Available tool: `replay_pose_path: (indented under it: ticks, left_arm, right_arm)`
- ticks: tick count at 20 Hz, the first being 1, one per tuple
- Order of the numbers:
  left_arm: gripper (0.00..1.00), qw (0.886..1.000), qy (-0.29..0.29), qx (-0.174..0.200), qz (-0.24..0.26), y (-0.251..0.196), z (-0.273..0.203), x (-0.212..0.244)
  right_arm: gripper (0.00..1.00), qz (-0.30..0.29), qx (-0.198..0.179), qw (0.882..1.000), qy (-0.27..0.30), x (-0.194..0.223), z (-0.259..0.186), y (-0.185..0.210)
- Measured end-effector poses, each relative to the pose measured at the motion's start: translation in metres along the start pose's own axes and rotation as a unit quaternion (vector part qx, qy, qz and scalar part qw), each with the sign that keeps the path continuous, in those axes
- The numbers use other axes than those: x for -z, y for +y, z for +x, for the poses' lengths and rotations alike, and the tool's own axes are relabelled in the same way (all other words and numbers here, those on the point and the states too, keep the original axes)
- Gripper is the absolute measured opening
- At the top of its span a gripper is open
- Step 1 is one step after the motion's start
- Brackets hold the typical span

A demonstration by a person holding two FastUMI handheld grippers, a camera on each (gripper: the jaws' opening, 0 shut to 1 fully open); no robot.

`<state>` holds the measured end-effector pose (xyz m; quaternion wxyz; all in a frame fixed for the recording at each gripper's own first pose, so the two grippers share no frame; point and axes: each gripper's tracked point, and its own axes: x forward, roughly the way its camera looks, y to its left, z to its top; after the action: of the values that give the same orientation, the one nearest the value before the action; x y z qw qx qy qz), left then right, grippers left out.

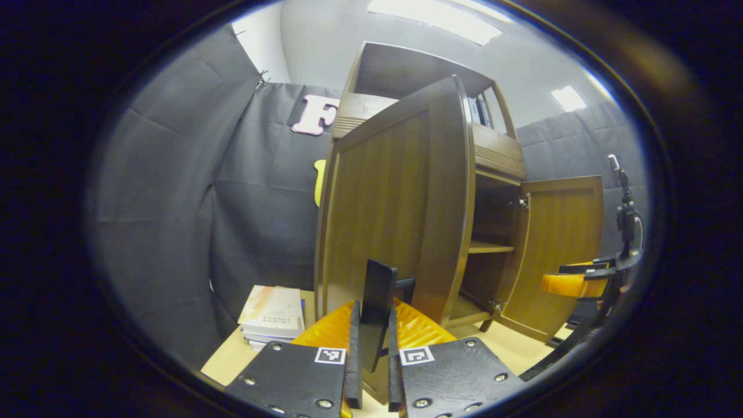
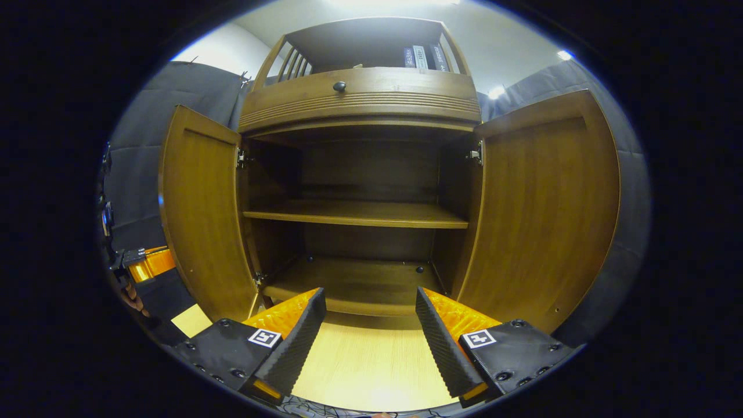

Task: Open the right door of the double-door shoe cabinet with the right hand, and open the left door with the left hand.

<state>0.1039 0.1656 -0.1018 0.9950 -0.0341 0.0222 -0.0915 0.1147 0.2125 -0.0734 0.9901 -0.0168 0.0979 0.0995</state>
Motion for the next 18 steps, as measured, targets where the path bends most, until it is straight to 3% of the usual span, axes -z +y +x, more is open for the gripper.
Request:
replay_pose_path:
  ticks: [6, 11, 14, 18]
  left_arm:
    - [0.18, 0.999, -0.002, -0.043, 0.000, 0.082, -0.035, 0.001]
    - [0.19, 0.998, 0.003, -0.052, 0.018, 0.131, -0.044, -0.004]
    - [0.17, 0.999, 0.009, -0.027, 0.018, 0.129, -0.040, -0.004]
    - [0.20, 0.998, 0.010, -0.044, 0.036, 0.129, -0.038, -0.003]
  right_arm:
    - [0.98, 0.018, 0.001, 1.000, 0.006, -0.001, 0.005, -0.001]
    - [0.98, 0.023, 0.011, 1.000, 0.003, -0.008, 0.009, -0.007]
    - [0.98, 0.020, 0.019, 1.000, 0.003, -0.013, 0.009, -0.012]
    - [0.98, 0.015, 0.028, 0.999, 0.009, -0.020, 0.008, -0.021]
